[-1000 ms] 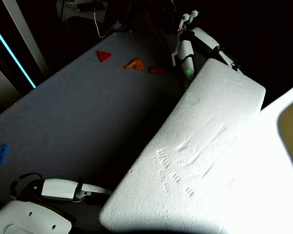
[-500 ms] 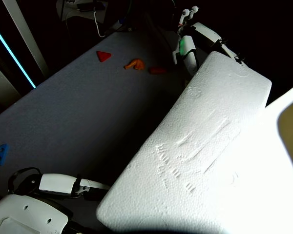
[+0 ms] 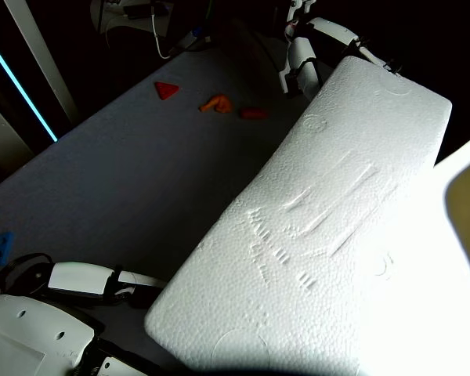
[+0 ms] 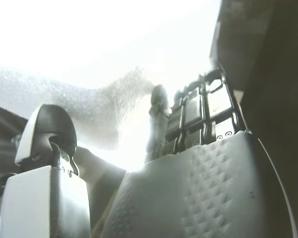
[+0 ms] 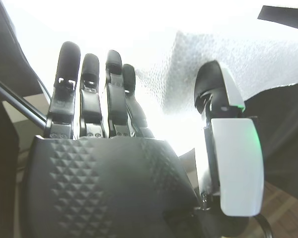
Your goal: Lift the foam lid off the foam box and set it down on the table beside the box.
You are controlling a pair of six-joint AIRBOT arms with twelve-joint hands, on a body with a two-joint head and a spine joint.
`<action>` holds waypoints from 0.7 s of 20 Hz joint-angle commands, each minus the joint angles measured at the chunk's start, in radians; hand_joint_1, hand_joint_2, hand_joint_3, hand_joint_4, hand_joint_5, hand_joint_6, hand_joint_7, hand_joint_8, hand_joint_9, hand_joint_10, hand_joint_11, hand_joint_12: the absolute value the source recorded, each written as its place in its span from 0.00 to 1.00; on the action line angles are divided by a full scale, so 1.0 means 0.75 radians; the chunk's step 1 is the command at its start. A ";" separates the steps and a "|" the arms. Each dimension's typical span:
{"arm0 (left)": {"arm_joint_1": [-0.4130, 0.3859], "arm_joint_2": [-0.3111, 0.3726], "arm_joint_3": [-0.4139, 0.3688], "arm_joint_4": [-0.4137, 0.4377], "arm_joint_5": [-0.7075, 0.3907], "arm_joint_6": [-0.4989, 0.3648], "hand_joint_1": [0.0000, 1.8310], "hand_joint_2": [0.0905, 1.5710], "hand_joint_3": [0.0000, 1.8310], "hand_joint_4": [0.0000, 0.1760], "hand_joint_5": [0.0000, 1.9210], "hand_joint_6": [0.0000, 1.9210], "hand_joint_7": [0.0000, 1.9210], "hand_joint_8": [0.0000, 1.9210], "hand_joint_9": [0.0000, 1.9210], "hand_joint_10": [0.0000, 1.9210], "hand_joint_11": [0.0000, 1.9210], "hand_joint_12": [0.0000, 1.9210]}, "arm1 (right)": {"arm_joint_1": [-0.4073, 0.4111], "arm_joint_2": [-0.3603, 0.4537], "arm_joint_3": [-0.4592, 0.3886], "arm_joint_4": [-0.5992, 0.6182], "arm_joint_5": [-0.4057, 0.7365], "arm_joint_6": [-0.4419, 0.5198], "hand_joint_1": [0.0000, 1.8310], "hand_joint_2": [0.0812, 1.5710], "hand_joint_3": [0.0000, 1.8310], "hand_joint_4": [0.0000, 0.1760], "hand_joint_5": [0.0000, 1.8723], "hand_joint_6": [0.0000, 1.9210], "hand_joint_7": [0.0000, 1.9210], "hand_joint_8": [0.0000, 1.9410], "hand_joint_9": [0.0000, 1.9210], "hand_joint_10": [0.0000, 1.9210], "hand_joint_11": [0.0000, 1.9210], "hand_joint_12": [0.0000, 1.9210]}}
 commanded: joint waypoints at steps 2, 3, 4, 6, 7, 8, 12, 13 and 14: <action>0.000 0.016 -0.017 0.068 -0.180 -0.012 0.30 0.68 0.00 0.05 0.14 0.00 0.00 0.00 0.00 0.00 0.00 0.03 | 0.022 0.021 -0.015 -0.095 0.178 0.010 0.30 0.80 0.00 0.00 0.07 0.25 0.19 0.05 0.06 0.37 0.00 0.80; 0.004 0.020 -0.022 0.069 -0.190 -0.013 0.30 0.67 0.00 0.06 0.14 0.00 0.00 0.00 0.00 0.00 0.00 0.01 | 0.024 0.026 -0.022 -0.104 0.184 0.010 0.29 0.81 0.00 0.00 0.08 0.22 0.19 0.04 0.03 0.41 0.00 0.81; 0.008 0.024 -0.029 0.072 -0.200 -0.013 0.29 0.68 0.00 0.01 0.14 0.00 0.00 0.00 0.00 0.00 0.00 0.00 | 0.024 0.034 -0.034 -0.114 0.194 0.010 0.29 0.80 0.00 0.00 0.10 0.22 0.21 0.05 0.00 0.53 0.00 0.88; 0.022 0.037 -0.049 0.081 -0.225 -0.013 0.28 0.68 0.00 0.01 0.13 0.00 0.00 0.00 0.00 0.00 0.00 0.00 | 0.024 0.047 -0.060 -0.135 0.222 0.010 0.30 0.80 0.00 0.00 0.09 0.26 0.19 0.05 0.00 0.52 0.00 0.86; 0.028 0.043 -0.057 0.084 -0.234 -0.013 0.27 0.68 0.00 0.05 0.13 0.00 0.00 0.00 0.00 0.00 0.00 0.00 | 0.024 0.055 -0.071 -0.142 0.230 0.009 0.30 0.80 0.00 0.00 0.09 0.27 0.21 0.06 0.01 0.53 0.00 0.87; 0.038 0.053 -0.072 0.091 -0.250 -0.014 0.27 0.68 0.00 0.07 0.13 0.00 0.00 0.00 0.00 0.00 0.00 0.00 | 0.022 0.068 -0.089 -0.155 0.242 0.009 0.30 0.80 0.00 0.00 0.09 0.26 0.21 0.12 0.03 0.57 0.00 0.91; 0.074 0.093 -0.123 0.110 -0.299 -0.010 0.26 0.69 0.00 0.14 0.13 0.00 0.00 0.00 0.00 0.00 0.00 0.00 | 0.008 0.108 -0.149 -0.195 0.266 -0.020 0.30 0.80 0.00 0.00 0.07 0.29 0.17 0.17 0.01 0.56 0.00 0.88; 0.083 0.103 -0.137 0.115 -0.307 -0.004 0.26 0.69 0.01 0.12 0.13 0.00 0.00 0.00 0.00 0.00 0.00 0.00 | -0.001 0.118 -0.161 -0.199 0.274 -0.022 0.30 0.80 0.00 0.00 0.05 0.35 0.15 0.24 0.00 0.60 0.00 0.91; 0.094 0.116 -0.153 0.117 -0.317 0.003 0.26 0.70 0.01 0.04 0.13 0.00 0.00 0.00 0.00 0.00 0.01 0.00 | -0.012 0.128 -0.173 -0.201 0.281 -0.023 0.31 0.80 0.00 0.00 0.03 0.40 0.12 0.30 0.00 0.62 0.00 0.92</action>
